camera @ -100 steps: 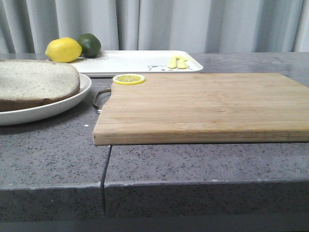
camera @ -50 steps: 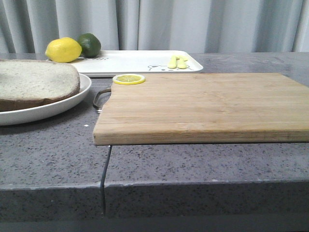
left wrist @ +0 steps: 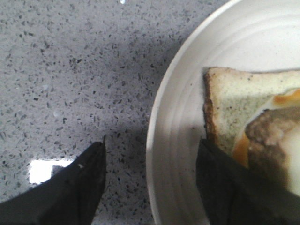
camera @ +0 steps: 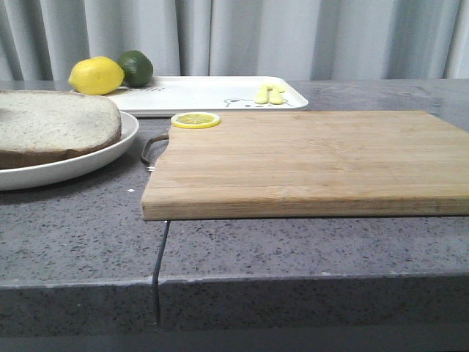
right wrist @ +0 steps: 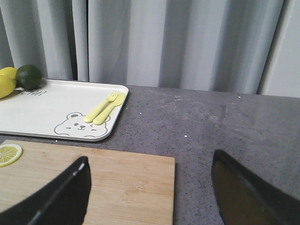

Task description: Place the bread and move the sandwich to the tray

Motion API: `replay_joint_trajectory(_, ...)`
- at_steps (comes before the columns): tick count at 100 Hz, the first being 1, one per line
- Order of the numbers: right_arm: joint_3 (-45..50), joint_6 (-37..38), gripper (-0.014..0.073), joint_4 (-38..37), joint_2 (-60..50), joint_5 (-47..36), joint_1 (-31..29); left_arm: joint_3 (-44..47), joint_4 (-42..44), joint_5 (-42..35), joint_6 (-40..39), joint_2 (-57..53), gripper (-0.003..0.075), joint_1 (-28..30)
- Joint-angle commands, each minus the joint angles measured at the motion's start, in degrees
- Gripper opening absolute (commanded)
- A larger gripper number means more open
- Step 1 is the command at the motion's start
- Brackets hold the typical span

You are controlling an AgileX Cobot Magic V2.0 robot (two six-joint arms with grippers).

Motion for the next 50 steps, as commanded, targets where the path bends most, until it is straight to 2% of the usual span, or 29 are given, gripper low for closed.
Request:
replay_joint_trajectory(1,-1.6,-0.4,0.0542,-0.3,0.0,-3.8,-0.2,-1.9,-0.9,-2.6,-0.5,-1.2,0.0386,0.2)
replay_joint_trajectory(50,-1.6,-0.4,0.0542,-0.3,0.0,-3.8,-0.2,-1.9,-0.9,-3.4,-0.5,-1.2,0.0386,0.2)
